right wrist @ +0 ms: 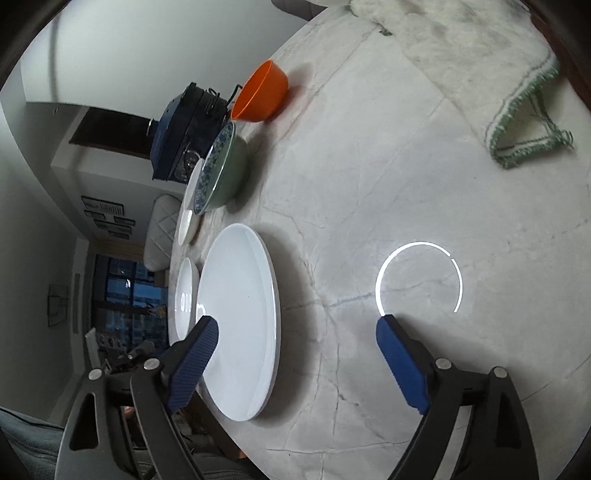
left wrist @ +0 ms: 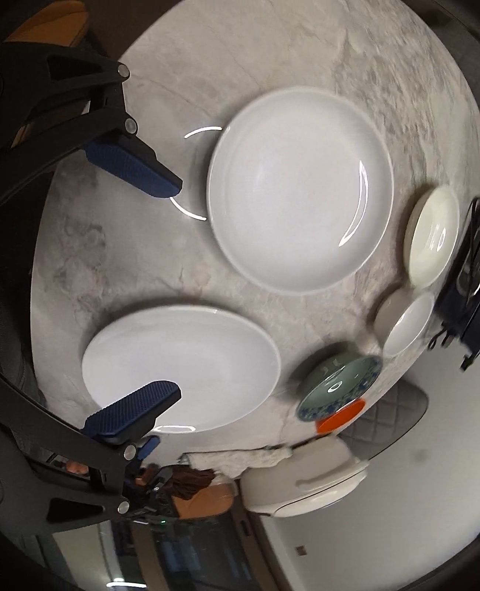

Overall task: Organize plates and bowls
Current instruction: 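Move both grippers to the rim of the deep white plate, then close the left gripper on the deep plate rim while the right gripper closes on it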

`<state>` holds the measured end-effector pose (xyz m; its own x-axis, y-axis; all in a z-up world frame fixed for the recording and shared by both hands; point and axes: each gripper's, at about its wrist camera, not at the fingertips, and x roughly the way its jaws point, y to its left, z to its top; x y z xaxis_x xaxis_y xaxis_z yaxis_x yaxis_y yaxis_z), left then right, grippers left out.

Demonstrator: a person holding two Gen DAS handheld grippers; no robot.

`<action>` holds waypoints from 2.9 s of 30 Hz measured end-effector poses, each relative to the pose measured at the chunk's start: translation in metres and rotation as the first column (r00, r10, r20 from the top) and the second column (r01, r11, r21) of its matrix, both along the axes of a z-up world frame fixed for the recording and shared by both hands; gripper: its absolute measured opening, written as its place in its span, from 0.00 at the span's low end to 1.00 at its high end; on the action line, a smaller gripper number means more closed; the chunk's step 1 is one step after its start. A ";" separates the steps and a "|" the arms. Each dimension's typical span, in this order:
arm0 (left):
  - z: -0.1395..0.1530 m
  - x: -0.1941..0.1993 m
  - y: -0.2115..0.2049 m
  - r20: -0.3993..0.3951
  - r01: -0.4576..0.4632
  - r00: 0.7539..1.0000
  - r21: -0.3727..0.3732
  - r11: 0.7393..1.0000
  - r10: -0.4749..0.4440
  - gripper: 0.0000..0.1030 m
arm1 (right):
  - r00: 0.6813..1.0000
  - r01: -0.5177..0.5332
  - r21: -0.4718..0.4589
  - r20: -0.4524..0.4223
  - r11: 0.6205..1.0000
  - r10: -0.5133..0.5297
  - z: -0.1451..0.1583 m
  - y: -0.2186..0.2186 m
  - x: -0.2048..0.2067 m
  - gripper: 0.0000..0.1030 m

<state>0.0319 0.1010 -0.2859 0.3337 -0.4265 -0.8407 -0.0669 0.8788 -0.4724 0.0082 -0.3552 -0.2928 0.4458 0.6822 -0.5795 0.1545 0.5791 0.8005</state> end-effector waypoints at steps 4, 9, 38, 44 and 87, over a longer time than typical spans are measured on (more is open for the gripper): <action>0.019 -0.007 0.051 0.069 -0.158 0.986 0.080 0.984 0.153 0.99 | 0.999 0.035 0.054 0.037 0.998 -0.037 -0.001 -0.011 0.000 1.00; 0.029 0.006 0.106 0.101 -0.231 0.970 0.121 0.965 0.220 0.99 | 0.993 -0.021 -0.049 0.115 0.999 0.026 0.008 -0.006 -0.001 1.00; -0.037 0.176 0.150 -0.053 0.462 0.885 -0.030 0.886 -0.463 0.74 | 0.964 -0.242 -0.281 -0.181 0.929 0.197 0.056 0.309 0.138 0.66; -0.053 0.176 0.149 -0.087 0.484 0.872 -0.007 0.875 -0.482 0.59 | 0.959 -0.250 -0.258 -0.199 0.933 0.202 0.045 0.307 0.139 0.64; -0.071 0.190 0.117 -0.160 0.579 0.806 0.016 0.815 -0.569 0.08 | 0.942 -0.260 -0.315 -0.291 0.913 0.168 0.021 0.313 0.139 0.10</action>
<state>0.2220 0.2177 -0.3574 -0.0800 -0.4487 -0.8901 0.3971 0.8047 -0.4413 0.1471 -0.0417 -0.2715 0.1189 0.4817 -0.8682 0.1655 0.8526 0.4957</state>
